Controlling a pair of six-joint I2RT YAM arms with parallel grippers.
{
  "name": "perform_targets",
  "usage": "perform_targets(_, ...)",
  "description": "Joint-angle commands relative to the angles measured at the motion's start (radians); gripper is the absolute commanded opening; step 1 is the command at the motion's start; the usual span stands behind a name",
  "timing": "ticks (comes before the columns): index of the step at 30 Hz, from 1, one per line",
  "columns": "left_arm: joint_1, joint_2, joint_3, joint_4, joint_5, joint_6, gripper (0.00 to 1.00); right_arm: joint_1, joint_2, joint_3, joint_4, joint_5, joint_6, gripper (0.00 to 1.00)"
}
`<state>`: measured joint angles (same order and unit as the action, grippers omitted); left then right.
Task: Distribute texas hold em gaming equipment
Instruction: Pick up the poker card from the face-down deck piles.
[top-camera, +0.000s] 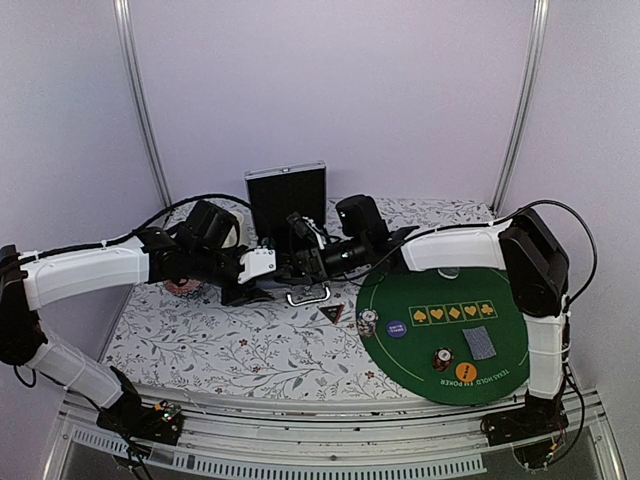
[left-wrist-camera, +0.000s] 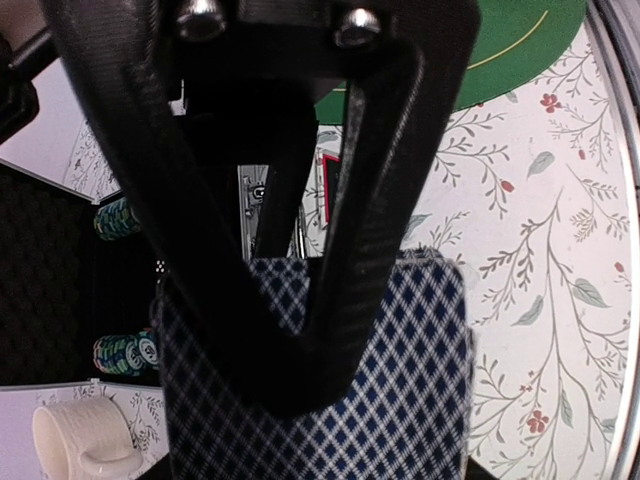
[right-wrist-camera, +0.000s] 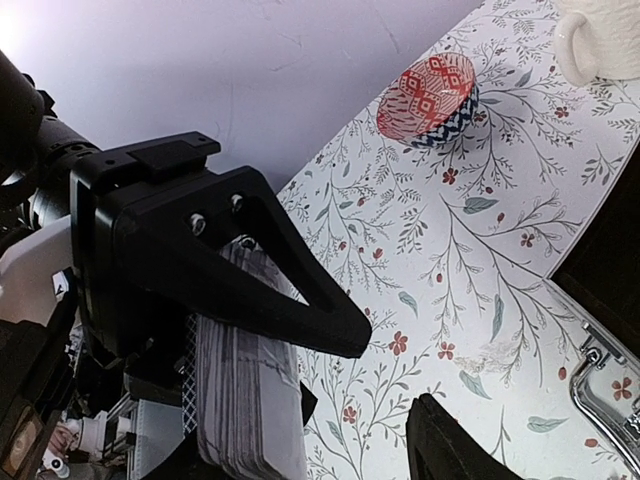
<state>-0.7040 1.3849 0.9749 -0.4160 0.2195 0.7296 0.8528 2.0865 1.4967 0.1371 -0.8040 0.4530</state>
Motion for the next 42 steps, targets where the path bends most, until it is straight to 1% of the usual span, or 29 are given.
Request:
perform_targets(1, -0.008, -0.030, -0.001, 0.035, 0.009, 0.008, 0.49, 0.001, -0.069, 0.015, -0.115, 0.086, -0.080, 0.57)
perform_targets(5, -0.008, -0.030, -0.002, 0.036, 0.006, 0.008, 0.49, -0.018, -0.105, -0.003, -0.146, 0.099, -0.097, 0.57)
perform_targets(11, -0.008, -0.027, -0.002, 0.035, 0.006, 0.009, 0.49, -0.024, -0.120, 0.011, -0.179, 0.076, -0.115, 0.49)
perform_targets(13, -0.007, -0.025, -0.002, 0.036, 0.002, 0.010, 0.49, -0.023, -0.120, 0.019, -0.187, 0.065, -0.117, 0.43)
perform_targets(15, -0.007, -0.025, -0.002, 0.036, -0.001, 0.010, 0.49, -0.024, -0.124, 0.018, -0.190, 0.065, -0.116, 0.40)
perform_targets(16, -0.008, -0.025, -0.002, 0.036, -0.001, 0.010, 0.49, -0.023, -0.124, 0.018, -0.192, 0.066, -0.116, 0.40)
perform_targets(19, -0.007, -0.024, -0.001, 0.035, 0.002, 0.009, 0.49, -0.020, -0.118, 0.021, -0.179, 0.054, -0.111, 0.51)
perform_targets(21, -0.007, -0.024, 0.000, 0.036, 0.003, 0.008, 0.49, -0.010, -0.102, 0.034, -0.169, 0.043, -0.105, 0.56)
perform_targets(26, -0.007, -0.024, 0.001, 0.036, 0.003, 0.008, 0.49, 0.003, -0.052, 0.072, -0.166, 0.055, -0.092, 0.63)
perform_targets(31, -0.008, -0.030, -0.002, 0.039, 0.003, 0.008, 0.48, 0.001, -0.063, 0.073, -0.221, 0.121, -0.115, 0.62)
perform_targets(42, -0.007, -0.032, -0.004, 0.040, 0.001, 0.008, 0.48, -0.021, -0.119, 0.044, -0.308, 0.156, -0.163, 0.49)
